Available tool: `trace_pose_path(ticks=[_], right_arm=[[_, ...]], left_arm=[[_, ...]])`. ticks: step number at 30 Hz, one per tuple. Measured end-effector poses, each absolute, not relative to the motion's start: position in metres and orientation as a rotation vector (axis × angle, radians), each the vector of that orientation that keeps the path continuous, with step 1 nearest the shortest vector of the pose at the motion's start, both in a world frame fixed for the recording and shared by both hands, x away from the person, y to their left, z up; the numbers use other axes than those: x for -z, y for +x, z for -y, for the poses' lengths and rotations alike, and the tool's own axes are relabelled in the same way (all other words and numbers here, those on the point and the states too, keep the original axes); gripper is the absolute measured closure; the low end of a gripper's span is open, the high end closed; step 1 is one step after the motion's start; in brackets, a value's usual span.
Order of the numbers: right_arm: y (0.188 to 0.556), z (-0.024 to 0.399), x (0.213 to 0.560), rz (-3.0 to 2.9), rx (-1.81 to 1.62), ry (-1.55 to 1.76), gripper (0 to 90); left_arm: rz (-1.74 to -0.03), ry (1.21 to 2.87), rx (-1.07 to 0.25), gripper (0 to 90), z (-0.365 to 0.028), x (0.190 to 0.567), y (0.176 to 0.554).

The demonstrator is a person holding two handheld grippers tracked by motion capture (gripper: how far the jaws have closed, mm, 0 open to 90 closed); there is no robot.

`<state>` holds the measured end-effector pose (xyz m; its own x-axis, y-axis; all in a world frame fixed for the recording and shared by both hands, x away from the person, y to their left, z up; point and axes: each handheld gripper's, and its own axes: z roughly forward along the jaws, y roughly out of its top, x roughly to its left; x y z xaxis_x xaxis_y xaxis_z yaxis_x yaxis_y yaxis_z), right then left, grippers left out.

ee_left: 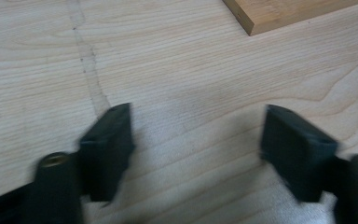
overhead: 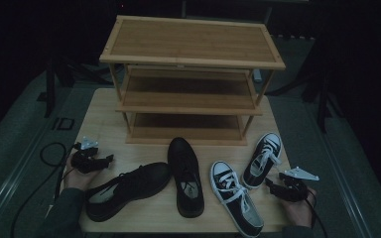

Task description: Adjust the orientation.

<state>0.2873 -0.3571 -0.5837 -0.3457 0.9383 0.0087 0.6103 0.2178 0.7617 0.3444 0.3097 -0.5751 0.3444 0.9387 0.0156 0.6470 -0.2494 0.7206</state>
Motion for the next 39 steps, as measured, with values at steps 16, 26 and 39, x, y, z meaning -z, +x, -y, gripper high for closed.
trace_pose_path(ticks=[16,26,39], right_arm=[[0.287,0.357,0.584,-2.038,-0.949,1.426,34.4],[0.287,0.357,0.584,-2.038,-0.949,1.427,34.3],[0.287,0.357,0.584,-2.037,-0.947,1.427,34.0]], left_arm=[[-1.383,1.984,-0.536,47.1,-0.317,0.559,0.340],[-1.331,2.072,-0.519,47.1,-0.311,0.541,0.334],[-1.271,2.075,-0.509,47.5,-0.308,0.523,0.324]])
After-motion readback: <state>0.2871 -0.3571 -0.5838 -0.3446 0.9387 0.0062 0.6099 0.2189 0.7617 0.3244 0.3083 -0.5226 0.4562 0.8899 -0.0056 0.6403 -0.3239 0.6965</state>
